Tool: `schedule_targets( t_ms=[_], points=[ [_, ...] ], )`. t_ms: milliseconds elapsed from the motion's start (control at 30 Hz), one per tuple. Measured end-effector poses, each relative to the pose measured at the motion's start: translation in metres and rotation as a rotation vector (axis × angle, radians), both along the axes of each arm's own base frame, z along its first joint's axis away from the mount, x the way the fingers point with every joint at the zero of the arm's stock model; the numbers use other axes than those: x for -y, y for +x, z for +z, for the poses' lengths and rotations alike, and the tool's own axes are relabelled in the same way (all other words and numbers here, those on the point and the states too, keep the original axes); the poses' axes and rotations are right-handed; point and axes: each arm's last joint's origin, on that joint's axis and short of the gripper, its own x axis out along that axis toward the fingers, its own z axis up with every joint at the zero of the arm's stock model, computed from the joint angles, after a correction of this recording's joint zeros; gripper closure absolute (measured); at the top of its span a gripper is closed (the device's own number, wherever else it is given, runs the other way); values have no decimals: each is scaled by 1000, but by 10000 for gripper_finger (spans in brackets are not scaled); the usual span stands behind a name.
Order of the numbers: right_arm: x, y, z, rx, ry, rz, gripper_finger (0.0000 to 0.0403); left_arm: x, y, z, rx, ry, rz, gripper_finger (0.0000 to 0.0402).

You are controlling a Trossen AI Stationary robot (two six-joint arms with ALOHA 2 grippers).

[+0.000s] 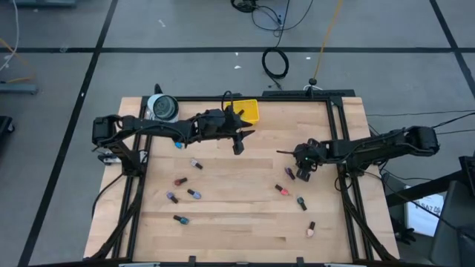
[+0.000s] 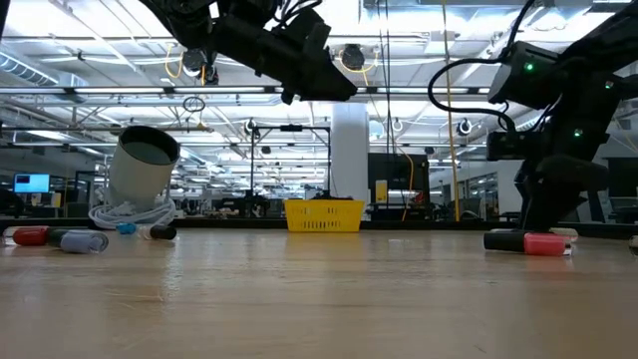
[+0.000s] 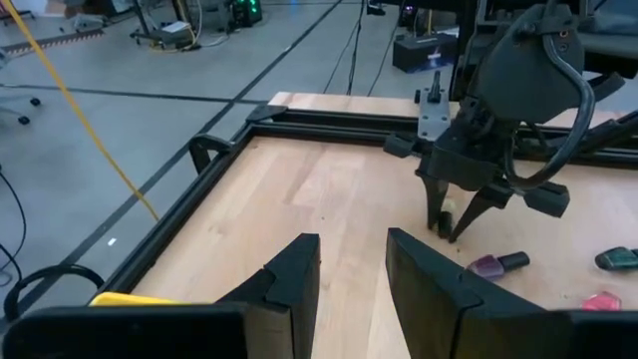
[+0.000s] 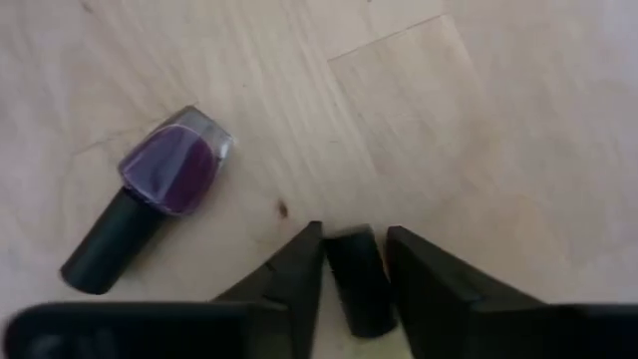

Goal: Pick & Place Nail Polish
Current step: Put the yellow nail polish bottle into the yellow bin

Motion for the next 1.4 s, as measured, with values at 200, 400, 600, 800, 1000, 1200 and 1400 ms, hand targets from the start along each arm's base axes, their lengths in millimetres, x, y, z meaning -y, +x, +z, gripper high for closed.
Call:
schedule_targets(
  t_ms=[200,400,600,800,1000,1200,1400],
  points=[
    [0,-1,-1,-14,-6,27,356,0,0,-1,-9,-11,3,284],
    [0,4,5,71,-20,44,356,0,0,-1,-9,-12,2,284],
    [1,18,37,328,-94,105,356,1,0,-1,-7,-12,-1,284],
    [1,30,70,661,-193,197,356,5,1,0,-2,-21,-28,284],
    [1,41,100,1027,-337,285,356,20,12,-4,73,-31,-159,284],
    [-2,45,116,1346,-388,377,356,39,31,-17,201,2,-286,284],
    [-3,50,112,1371,-373,417,356,47,37,-22,235,119,-282,284]
  ],
)
